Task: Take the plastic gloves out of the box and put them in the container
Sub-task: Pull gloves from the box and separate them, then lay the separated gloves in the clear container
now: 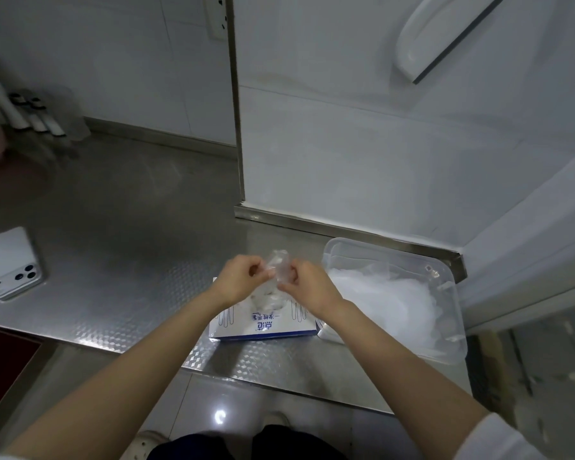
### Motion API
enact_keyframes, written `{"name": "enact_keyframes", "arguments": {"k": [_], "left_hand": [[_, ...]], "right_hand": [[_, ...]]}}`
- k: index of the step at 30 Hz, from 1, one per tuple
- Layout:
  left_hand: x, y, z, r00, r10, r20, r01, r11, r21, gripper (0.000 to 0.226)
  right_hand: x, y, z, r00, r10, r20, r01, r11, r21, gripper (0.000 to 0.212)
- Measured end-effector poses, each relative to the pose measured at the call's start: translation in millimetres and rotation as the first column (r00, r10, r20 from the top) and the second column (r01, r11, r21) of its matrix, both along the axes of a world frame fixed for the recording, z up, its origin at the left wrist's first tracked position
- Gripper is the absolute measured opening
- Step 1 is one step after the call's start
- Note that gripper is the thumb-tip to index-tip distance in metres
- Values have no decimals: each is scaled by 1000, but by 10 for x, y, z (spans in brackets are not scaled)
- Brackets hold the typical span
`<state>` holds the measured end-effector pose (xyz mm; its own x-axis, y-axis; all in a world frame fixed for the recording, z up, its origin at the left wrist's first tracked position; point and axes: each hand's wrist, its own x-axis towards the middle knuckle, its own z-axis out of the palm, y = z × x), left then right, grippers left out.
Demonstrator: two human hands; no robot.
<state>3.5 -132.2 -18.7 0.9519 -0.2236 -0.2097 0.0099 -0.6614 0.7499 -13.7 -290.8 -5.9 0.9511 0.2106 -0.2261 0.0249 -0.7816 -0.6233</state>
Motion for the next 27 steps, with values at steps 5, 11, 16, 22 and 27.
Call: {"name": "enact_keyframes", "arguments": {"k": [5, 11, 16, 22, 27], "left_hand": [[-28, 153, 10, 991, 136, -14, -136, 991, -8, 28], [-71, 250, 10, 987, 149, -62, -148, 989, 6, 29], [-72, 203, 10, 987, 151, -56, -154, 987, -49, 27], [-45, 214, -4, 986, 154, -62, -160, 980, -119, 15], [-88, 123, 63, 990, 14, -139, -42, 978, -203, 9]], "right_hand": [[64, -41, -43, 990, -134, -44, 139, 982, 128, 16], [86, -21, -20, 996, -88, -20, 90, 988, 122, 19], [94, 13, -13, 997, -49, -58, 60, 980, 190, 18], [140, -67, 10, 993, -112, -28, 115, 967, 227, 14], [140, -104, 30, 992, -122, 18, 115, 971, 210, 13]]}}
